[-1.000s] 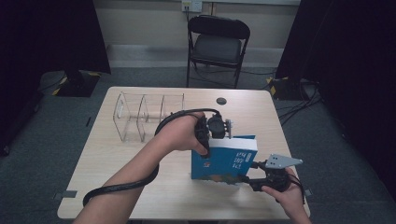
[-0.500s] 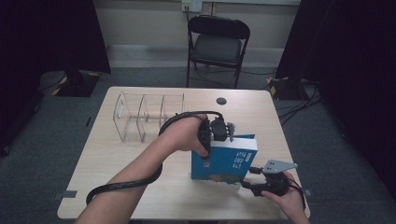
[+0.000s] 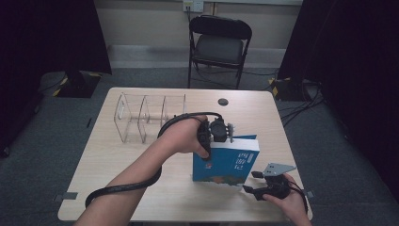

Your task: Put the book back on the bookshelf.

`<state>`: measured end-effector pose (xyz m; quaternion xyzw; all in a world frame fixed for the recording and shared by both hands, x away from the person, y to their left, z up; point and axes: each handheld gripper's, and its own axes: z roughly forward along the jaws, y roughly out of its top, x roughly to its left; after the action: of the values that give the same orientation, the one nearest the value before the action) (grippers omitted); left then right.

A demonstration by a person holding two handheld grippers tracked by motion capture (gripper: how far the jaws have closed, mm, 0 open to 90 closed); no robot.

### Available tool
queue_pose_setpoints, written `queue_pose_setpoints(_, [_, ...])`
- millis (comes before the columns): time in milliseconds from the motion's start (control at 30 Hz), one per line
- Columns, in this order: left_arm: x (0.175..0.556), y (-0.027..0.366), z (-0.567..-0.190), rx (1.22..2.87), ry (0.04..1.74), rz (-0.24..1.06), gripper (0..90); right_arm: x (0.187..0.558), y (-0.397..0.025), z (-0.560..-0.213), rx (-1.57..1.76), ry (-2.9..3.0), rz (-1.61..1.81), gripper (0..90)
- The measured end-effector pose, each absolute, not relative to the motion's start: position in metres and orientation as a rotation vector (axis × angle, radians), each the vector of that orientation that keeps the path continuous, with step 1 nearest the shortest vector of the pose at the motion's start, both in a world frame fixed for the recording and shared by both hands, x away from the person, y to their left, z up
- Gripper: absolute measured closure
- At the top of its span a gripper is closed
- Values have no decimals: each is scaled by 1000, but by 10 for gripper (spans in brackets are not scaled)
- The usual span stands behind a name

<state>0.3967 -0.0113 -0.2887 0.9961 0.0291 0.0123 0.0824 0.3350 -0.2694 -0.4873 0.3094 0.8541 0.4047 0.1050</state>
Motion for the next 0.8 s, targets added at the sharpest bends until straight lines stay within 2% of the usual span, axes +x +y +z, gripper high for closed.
queue_pose_setpoints(133, [395,-14,-297,3002,29,48,587,335,-269,-492,900,2539,1149,291])
queue_pose_setpoints(267, [395,-12,-297,2992,53,35,587,335,-271,-496,878,2550,1139,279])
queue_pose_setpoints(533, [394,-17,-298,3055,62,65,565,335,-270,-498,879,2511,1088,183])
queue_pose_setpoints(800, [390,-17,-299,3048,187,52,595,334,-271,-500,884,2499,1104,169])
